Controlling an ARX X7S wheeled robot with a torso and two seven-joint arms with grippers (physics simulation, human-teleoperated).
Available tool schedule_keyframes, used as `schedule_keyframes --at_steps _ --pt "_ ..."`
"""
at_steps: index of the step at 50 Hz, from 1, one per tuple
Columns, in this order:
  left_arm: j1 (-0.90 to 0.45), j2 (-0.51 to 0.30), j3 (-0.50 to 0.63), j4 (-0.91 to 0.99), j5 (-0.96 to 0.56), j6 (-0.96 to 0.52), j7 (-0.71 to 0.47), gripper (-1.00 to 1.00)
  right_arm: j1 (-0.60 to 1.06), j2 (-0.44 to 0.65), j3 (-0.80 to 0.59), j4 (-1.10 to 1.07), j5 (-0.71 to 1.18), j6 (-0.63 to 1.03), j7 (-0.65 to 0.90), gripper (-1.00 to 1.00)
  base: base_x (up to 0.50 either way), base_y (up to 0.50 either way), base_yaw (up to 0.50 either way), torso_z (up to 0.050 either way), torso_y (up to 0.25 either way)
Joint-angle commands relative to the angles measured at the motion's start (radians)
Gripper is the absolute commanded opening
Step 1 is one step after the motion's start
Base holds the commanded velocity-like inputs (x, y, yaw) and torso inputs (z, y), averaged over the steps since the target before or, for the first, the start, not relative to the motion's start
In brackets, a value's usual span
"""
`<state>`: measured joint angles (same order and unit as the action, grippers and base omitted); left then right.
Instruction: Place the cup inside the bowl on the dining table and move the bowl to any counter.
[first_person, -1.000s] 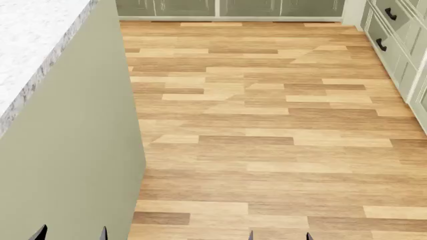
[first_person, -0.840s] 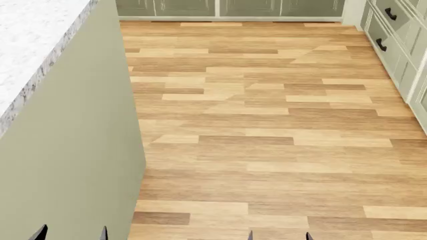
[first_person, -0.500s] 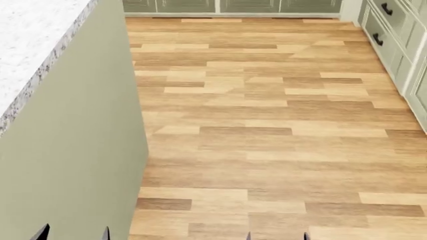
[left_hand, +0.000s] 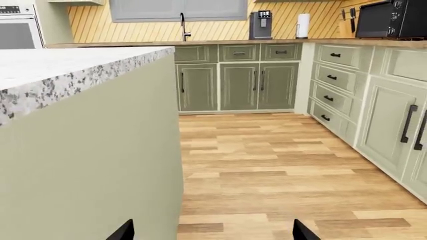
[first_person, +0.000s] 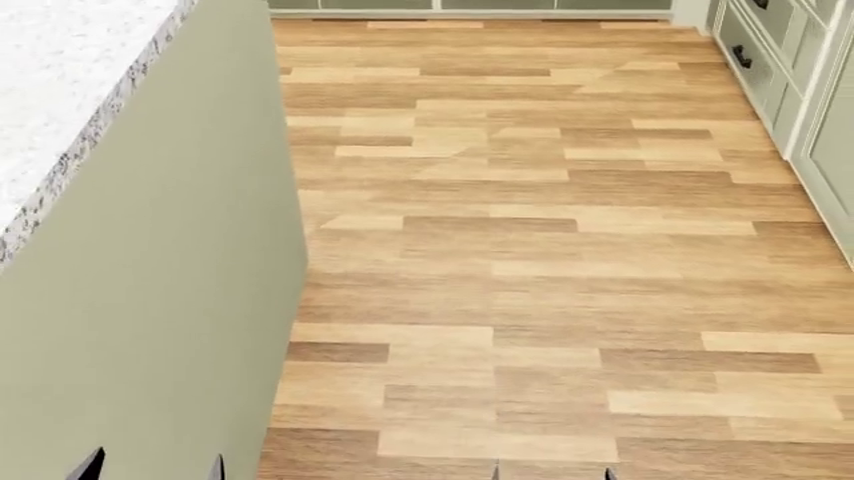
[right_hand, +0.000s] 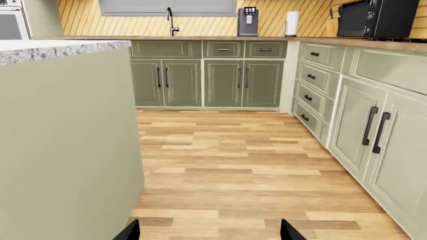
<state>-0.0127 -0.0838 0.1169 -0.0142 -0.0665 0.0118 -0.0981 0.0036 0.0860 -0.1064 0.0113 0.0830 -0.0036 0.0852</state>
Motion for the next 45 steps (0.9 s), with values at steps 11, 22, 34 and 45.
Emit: schedule_keyframes --at_steps 11,22,34,45 --pt "-0.004 -0.023 0.024 -0.006 -0.036 0.021 -0.020 1.00 0.010 0.023 -0.033 0.013 0.024 -0.001 0.018 1.00 -0.50 0.00 0.00 0.000 0.000" --pt "-0.006 -0.033 0.045 -0.010 -0.031 0.026 -0.033 1.00 0.010 0.033 -0.046 0.012 0.032 -0.004 0.027 1.00 -0.50 0.00 0.00 0.000 0.000" --pt "-0.010 -0.040 0.054 -0.012 -0.044 0.025 -0.044 1.00 0.013 0.041 -0.061 0.015 0.033 -0.002 0.041 1.00 -0.50 0.00 0.00 0.000 0.000" --pt "-0.007 -0.050 0.063 -0.011 -0.051 0.026 -0.052 1.00 0.015 0.049 -0.070 0.018 0.042 -0.003 0.049 1.00 -0.50 0.00 0.00 0.000 0.000"
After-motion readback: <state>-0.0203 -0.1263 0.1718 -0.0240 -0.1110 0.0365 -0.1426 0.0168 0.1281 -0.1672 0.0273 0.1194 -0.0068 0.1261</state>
